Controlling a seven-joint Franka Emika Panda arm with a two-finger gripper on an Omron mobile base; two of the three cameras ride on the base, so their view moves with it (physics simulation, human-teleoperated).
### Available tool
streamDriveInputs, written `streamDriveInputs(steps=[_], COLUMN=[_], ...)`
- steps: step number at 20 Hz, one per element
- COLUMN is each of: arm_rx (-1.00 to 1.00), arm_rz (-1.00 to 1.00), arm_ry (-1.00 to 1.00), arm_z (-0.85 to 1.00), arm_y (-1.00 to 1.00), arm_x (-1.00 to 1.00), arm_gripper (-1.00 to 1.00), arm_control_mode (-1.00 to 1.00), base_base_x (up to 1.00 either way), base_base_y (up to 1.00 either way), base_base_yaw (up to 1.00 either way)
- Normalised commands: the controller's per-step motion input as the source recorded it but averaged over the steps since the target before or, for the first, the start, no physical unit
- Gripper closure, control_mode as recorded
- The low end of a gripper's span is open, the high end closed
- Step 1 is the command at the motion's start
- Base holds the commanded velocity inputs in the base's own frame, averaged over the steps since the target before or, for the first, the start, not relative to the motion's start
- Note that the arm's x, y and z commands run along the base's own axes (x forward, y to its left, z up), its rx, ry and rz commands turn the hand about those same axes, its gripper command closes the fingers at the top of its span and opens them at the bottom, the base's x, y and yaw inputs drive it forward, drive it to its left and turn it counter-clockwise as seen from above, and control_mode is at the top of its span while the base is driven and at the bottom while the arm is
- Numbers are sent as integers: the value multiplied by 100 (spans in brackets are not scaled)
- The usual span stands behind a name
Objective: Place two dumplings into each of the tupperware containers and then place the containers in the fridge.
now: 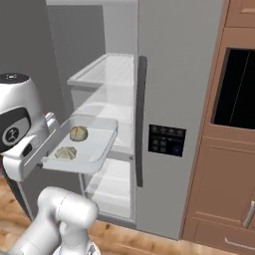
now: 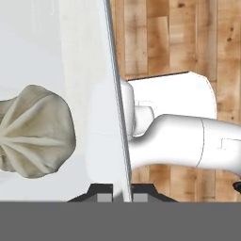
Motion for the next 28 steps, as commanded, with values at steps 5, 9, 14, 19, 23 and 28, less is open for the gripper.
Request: streamDriveInputs(steps=[5,9,14,19,23,28], arm_rx=[0,0,0,0,0,0], arm_rz=[0,0,0,0,0,0], arm_ry=[0,0,0,0,0,0], arm_z=[0,0,0,0,0,0], arm_y=[0,0,0,0,0,0], arm_x=[0,0,0,0,0,0], arm_gripper=[100,100,100,100,100,100], arm_control_mode=[100,100,100,100,100,100], base_base_x=[41,49,62,60,62,40], base_base_y=[12,40,48,10,20,9], base_base_yaw=[0,0,0,0,0,0])
